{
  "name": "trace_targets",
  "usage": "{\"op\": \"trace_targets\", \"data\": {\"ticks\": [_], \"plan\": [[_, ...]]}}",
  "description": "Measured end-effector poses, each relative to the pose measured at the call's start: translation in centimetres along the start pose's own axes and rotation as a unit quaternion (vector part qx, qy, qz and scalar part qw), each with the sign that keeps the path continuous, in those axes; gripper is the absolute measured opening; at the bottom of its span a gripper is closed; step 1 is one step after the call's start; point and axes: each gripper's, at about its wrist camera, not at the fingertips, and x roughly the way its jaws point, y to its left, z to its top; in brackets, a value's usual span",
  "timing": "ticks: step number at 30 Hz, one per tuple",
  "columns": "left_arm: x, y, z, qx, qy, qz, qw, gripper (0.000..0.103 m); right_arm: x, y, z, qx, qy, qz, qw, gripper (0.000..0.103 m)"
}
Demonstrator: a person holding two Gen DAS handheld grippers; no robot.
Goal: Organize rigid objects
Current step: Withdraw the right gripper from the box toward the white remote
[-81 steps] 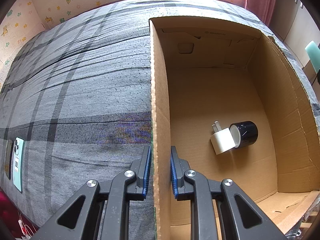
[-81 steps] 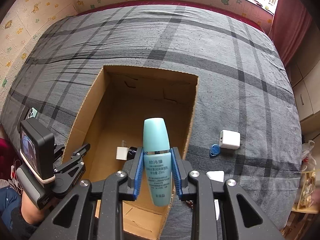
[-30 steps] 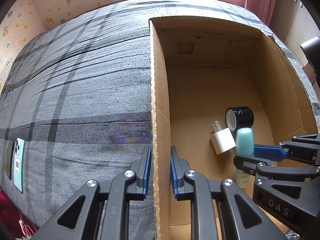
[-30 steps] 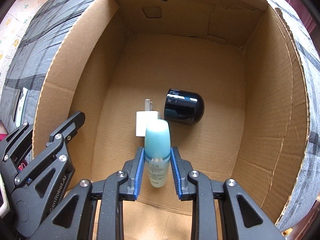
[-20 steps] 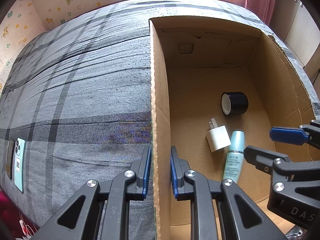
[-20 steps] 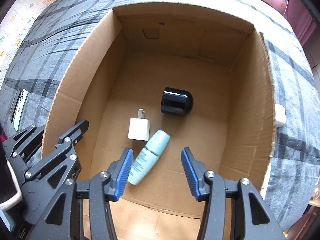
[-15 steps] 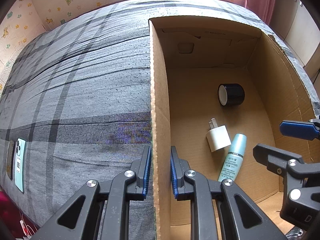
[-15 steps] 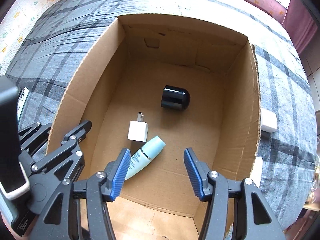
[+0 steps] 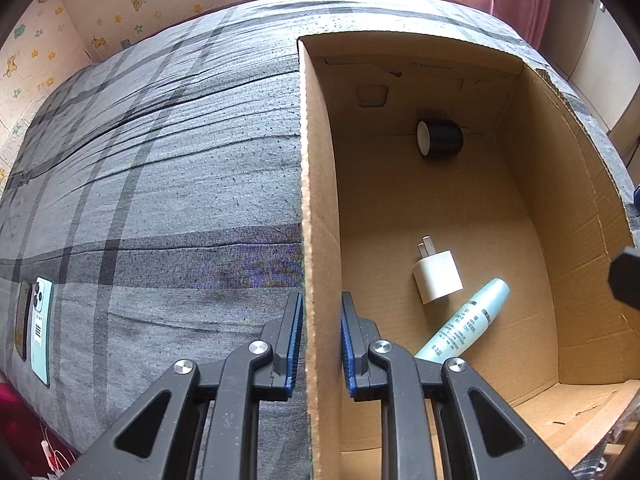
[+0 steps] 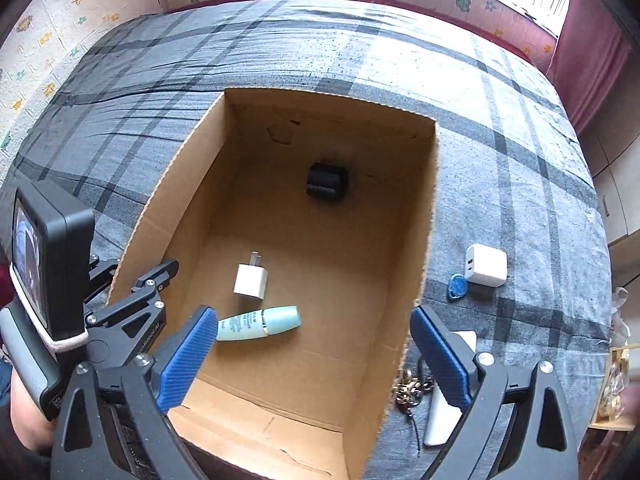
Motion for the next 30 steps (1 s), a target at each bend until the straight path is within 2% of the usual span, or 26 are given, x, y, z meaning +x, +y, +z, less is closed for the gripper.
{"op": "trace_targets", "data": {"ticks": [2, 16, 22, 30], "plan": [[0.0, 0.0, 0.0, -0.001, 0.000, 0.000, 1.0000, 0.021, -0.4, -0.4, 0.3, 0.001, -0.004, -0.002, 1.000, 0.103], [0.0, 0.1, 0.0, -0.002, 0.001, 0.001, 1.0000, 0.020, -2.5, -7.9, -1.7, 0.052, -0.014, -0.030, 0.998, 0.103], [0.1, 0.1, 0.0, -0.002, 0.001, 0.002, 1.0000, 0.020, -0.9, -10.9, -4.1, 0.087, -0.002, -0.042, 0.995, 0.103], [0.0, 0.1, 0.1, -0.003, 0.001, 0.003, 1.0000, 0.020, 2.9, -12.8, -7.8, 0.098, 0.037, -0.048, 0.993, 0.103]]}}
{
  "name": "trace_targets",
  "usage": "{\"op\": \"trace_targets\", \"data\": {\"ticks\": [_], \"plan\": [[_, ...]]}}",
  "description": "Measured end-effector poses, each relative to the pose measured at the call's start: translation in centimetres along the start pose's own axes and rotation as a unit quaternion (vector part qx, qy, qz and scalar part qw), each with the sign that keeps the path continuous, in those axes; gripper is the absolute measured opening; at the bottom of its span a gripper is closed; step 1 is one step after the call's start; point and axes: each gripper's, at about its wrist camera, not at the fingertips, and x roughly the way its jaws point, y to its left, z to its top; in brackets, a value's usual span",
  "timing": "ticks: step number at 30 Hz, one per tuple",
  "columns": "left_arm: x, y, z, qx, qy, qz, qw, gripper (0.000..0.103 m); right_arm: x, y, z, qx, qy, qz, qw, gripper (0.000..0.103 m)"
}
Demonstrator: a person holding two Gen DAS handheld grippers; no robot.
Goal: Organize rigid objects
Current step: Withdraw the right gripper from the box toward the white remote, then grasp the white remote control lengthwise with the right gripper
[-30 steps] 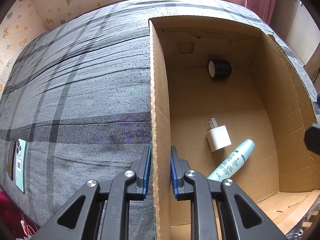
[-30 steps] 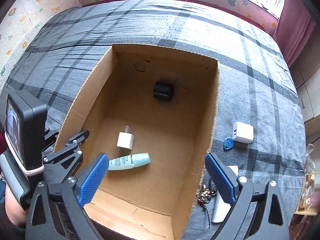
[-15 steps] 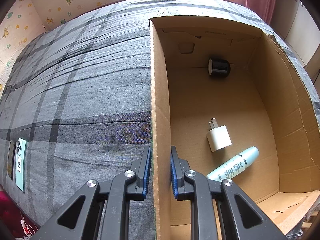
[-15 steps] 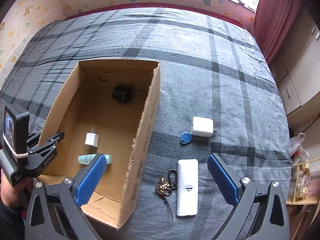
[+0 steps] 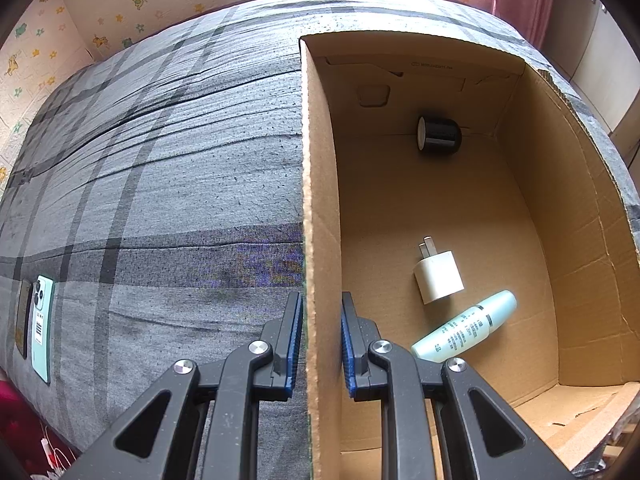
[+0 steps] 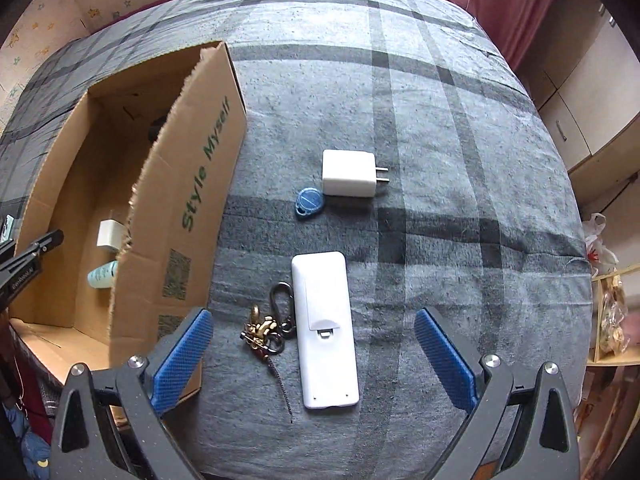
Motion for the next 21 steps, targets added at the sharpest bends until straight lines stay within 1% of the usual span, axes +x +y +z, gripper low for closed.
{"op": "trace_targets", "data": {"ticks": [10, 18, 21], "plan": [[-0.1, -0.1, 0.0, 0.001, 0.000, 0.002, 1.0000, 0.020, 5.0, -1.9, -2.7, 0.008, 0.041, -0.007, 0.999, 0.102], [0.0, 0.0, 0.0, 0.000, 0.001, 0.001, 1.0000, 0.020, 8.2, -2.7, -3.9, 0.015, 0.072, -0.006, 0.997, 0.102], [0.0, -0.2, 0.0, 0.002, 0.001, 0.003, 1.0000, 0.020, 9.0, -2.8, -4.1, 0.013, 0.075, -0.010, 0.997, 0.102]]}}
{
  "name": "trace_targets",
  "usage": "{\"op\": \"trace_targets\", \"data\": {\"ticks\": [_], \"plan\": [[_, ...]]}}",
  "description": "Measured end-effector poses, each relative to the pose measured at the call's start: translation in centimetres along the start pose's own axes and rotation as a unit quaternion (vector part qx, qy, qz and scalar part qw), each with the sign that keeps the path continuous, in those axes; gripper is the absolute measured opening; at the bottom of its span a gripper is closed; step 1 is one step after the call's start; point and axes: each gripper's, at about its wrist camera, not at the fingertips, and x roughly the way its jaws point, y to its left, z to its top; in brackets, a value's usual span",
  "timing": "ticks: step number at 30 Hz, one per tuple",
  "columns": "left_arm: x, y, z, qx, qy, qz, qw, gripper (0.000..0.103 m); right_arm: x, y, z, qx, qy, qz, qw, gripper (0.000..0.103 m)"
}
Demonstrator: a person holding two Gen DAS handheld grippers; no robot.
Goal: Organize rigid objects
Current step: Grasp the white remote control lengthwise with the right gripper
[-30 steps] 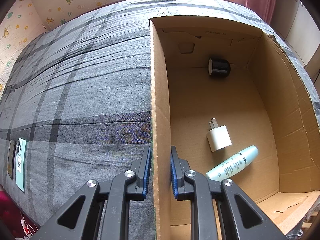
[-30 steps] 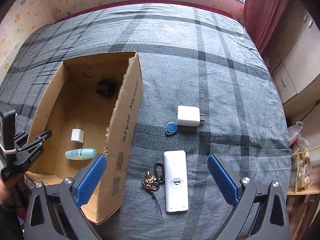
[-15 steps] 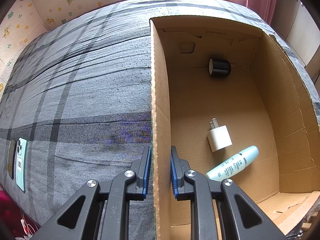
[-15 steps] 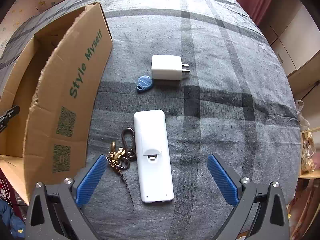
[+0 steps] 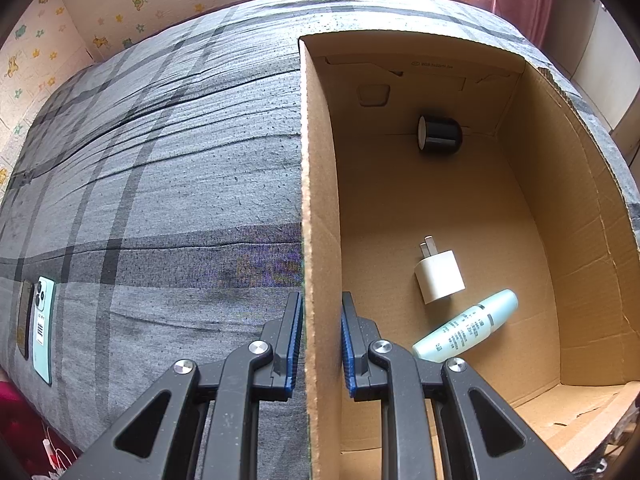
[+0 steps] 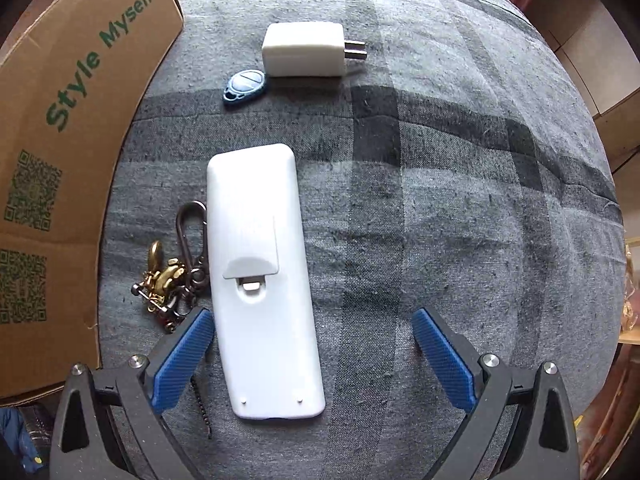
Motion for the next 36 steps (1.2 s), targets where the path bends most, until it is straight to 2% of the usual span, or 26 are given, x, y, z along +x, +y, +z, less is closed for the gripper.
{"op": "trace_targets", "data": {"ticks": [14, 21, 26, 30, 34, 36], "plan": [[0.1, 0.0, -0.1, 0.001, 0.000, 0.002, 1.0000, 0.020, 2.5, -0.7, 1.3, 0.000, 0.000, 0.004, 1.000, 0.103], [0.1, 0.1, -0.2, -0.001, 0.000, 0.002, 1.0000, 0.020, 2.5, -0.4, 1.5, -0.004, 0.000, 0.002, 1.000, 0.102], [0.1, 0.1, -0.1, 0.000, 0.001, 0.002, 1.0000, 0.021, 1.4, 0.2, 1.1, -0.009, -0.015, -0.001, 1.000, 0.095], [0.1, 0.0, -0.1, 0.000, 0.001, 0.002, 1.0000, 0.021, 1.1, 0.8, 0.8, -0.009, -0.025, -0.012, 1.000, 0.094], [0.1, 0.0, -0.1, 0.000, 0.001, 0.002, 1.0000, 0.021, 1.2, 0.9, 0.8, -0.006, -0.014, -0.007, 1.000, 0.094], [0.1, 0.0, -0.1, -0.001, 0.001, 0.002, 1.0000, 0.020, 1.0, 0.9, 0.9, -0.007, -0.011, 0.003, 1.000, 0.088]]}}
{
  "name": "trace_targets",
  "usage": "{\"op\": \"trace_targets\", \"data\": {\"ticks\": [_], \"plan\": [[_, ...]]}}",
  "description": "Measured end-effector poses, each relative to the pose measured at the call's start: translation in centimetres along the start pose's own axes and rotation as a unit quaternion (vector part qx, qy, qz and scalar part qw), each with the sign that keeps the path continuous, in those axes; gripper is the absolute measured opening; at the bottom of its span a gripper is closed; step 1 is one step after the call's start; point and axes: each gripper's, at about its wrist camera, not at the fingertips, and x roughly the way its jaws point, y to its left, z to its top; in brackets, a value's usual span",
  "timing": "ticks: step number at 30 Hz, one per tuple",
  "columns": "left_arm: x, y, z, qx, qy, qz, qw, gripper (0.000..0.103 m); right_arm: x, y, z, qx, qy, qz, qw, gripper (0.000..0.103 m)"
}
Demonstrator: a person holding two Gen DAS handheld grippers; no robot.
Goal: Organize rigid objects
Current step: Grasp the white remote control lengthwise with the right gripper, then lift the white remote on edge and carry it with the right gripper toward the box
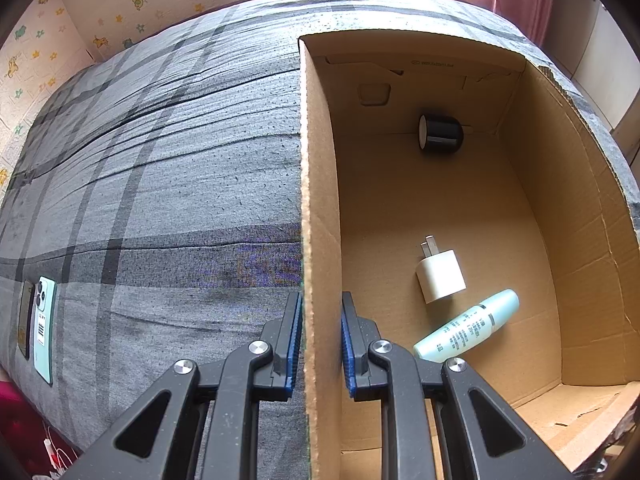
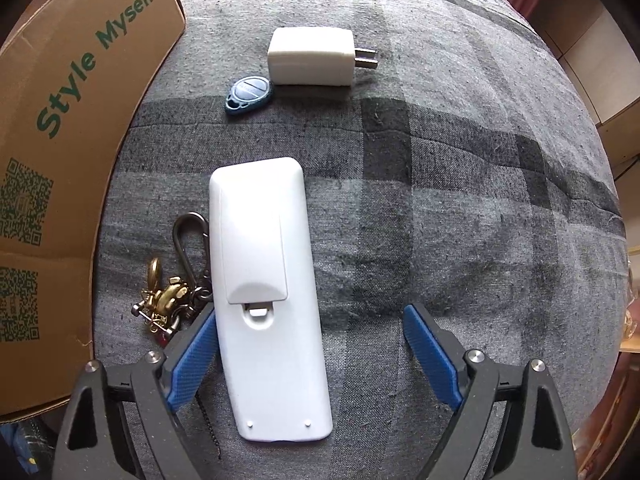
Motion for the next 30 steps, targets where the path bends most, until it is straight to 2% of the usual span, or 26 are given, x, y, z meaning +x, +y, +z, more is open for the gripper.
{"op": "trace_targets", "data": {"ticks": [4, 5, 6, 24, 30], "plan": [[0.0, 0.0, 0.0, -0.001, 0.000, 0.000, 1.0000, 0.020, -0.4, -0.1, 0.3, -0.009, 0.002, 0.005, 1.000, 0.077], [0.0, 0.0, 0.0, 0.000, 0.000, 0.000, 1.0000, 0.020, -0.6, -0.1, 0.4, -0.005, 0.002, 0.009, 1.000, 0.068], [0.0, 0.0, 0.0, -0.001, 0.000, 0.000, 1.0000, 0.021, -0.9, -0.1, 0.4, 0.001, 0.000, 0.013, 1.000, 0.054], [-0.1, 0.0, 0.0, -0.001, 0.000, 0.000, 1.0000, 0.020, -7.0, -0.6, 0.1, 0.024, -0.052, 0.015, 0.998, 0.049], [-0.2, -0.1, 0.1, -0.001, 0.000, 0.000, 1.0000, 0.020, -6.9, -0.6, 0.0, 0.031, -0.052, 0.019, 0.998, 0.049]]}}
